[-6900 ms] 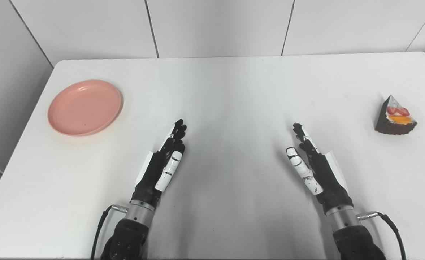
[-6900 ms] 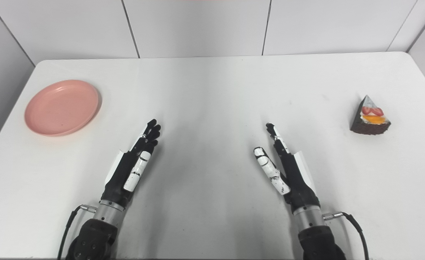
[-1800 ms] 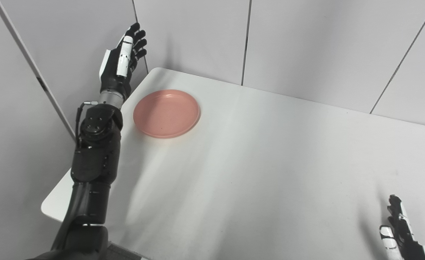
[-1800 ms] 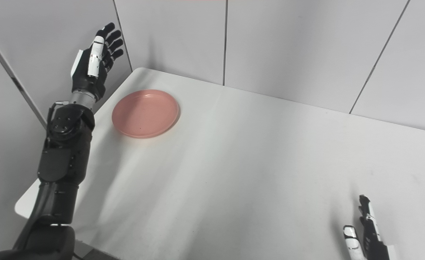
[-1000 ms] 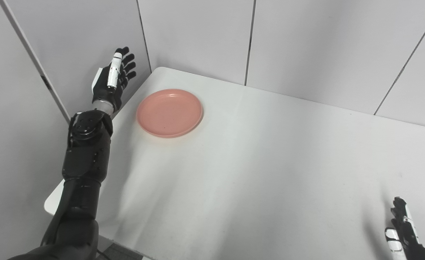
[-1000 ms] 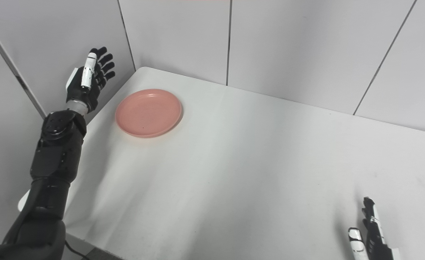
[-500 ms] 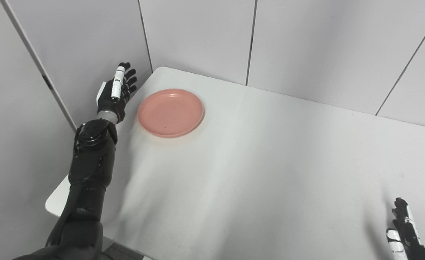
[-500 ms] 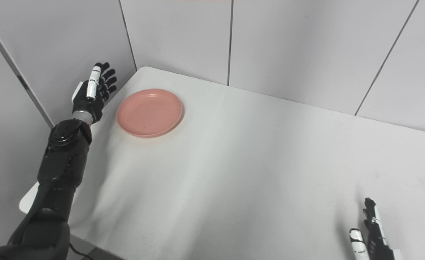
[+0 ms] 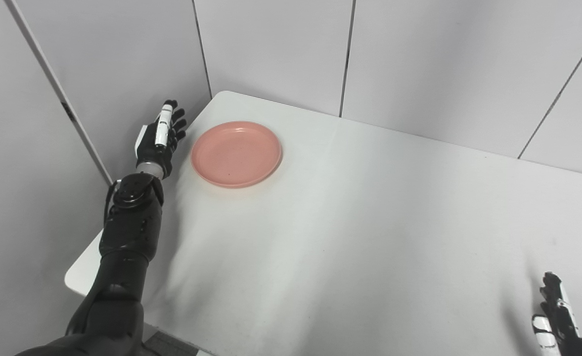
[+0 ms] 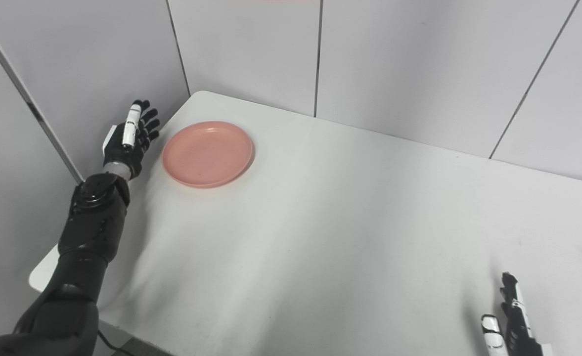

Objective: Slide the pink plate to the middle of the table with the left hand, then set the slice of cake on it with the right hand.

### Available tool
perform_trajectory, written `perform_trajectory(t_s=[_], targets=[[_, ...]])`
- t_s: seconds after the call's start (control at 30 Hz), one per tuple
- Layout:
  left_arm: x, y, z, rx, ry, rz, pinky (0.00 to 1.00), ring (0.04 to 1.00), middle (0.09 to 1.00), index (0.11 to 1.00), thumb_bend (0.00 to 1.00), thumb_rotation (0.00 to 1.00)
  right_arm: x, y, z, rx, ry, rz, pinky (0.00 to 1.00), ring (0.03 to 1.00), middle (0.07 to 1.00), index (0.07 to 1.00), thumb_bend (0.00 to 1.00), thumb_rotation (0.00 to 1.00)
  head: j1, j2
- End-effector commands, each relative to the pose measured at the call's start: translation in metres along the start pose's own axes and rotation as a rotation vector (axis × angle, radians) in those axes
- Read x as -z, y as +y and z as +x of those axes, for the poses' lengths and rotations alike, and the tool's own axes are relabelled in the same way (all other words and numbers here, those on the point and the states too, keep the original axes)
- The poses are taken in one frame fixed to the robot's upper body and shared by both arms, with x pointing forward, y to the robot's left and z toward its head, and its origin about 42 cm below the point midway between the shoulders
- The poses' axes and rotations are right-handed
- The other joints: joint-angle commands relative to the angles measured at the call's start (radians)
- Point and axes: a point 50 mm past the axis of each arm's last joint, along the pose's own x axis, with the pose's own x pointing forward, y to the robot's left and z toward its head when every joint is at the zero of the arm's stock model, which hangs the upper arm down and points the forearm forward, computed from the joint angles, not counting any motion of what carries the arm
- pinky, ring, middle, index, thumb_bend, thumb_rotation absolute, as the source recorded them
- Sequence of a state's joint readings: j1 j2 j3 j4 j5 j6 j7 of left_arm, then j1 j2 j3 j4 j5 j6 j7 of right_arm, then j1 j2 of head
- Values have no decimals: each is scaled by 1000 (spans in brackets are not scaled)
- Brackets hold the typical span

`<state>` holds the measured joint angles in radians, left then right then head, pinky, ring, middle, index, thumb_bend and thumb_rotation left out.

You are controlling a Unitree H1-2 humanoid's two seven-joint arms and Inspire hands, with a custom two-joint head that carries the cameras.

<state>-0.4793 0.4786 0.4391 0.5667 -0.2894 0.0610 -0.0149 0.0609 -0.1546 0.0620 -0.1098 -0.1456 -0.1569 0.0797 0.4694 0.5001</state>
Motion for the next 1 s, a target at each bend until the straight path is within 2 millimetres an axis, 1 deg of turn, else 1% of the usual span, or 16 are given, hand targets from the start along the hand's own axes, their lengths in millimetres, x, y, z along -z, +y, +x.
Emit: perform_trajectory(t_s=[0.0, 0.1, 0.2, 0.3, 0.53, 0.6, 0.7, 0.8, 0.87, 0.97], targets=[[-26, 0, 10, -9, -86, -1, 937, 936, 930, 914, 373, 1000, 5, -5, -6, -7, 44, -11, 1000, 1000, 1000, 988, 305, 1000, -1, 2], [-21, 1, 9, -11, -75, -9, 937, 937, 931, 918, 368, 1000, 5, -5, -6, -8, 44, -11, 1000, 1000, 999, 987, 314, 1000, -2, 3], [-11, 0, 6, -7, -59, -3, 933, 919, 918, 913, 370, 1000, 5, -6, -6, -8, 43, -14, 1000, 1000, 999, 988, 305, 1000, -3, 6], [-2, -3, 3, 8, -48, -9, 936, 923, 923, 916, 361, 1000, 6, -6, -6, -9, 45, -18, 1000, 1000, 998, 988, 305, 1000, -3, 6], [22, -20, -4, 49, -18, -35, 939, 938, 939, 913, 360, 1000, 3, -6, -6, -4, 42, -18, 1000, 997, 992, 983, 304, 1000, -6, 13], [30, -27, -7, 65, 9, -32, 942, 944, 943, 918, 363, 1000, 3, -6, -5, -2, 44, -24, 1000, 995, 991, 982, 298, 1000, -9, 18], [37, -38, -11, 76, 19, -12, 947, 932, 929, 920, 370, 1000, 2, -6, -5, -6, 38, -26, 1000, 996, 992, 984, 301, 1000, -11, 20], [45, -53, -18, 114, 15, 6, 901, 917, 918, 898, 384, 1000, 3, -6, -4, -3, 33, -22, 1000, 995, 988, 979, 303, 1000, -21, 26], [50, -63, -21, 137, 22, 5, 891, 911, 911, 887, 393, 1000, 2, -6, -4, -4, 30, -21, 1000, 995, 988, 979, 299, 1000, -24, 30], [57, -81, -29, 180, 33, -6, 912, 927, 927, 907, 401, 1000, 3, -6, -3, -5, 20, -24, 999, 989, 984, 975, 288, 1000, -29, 34]])
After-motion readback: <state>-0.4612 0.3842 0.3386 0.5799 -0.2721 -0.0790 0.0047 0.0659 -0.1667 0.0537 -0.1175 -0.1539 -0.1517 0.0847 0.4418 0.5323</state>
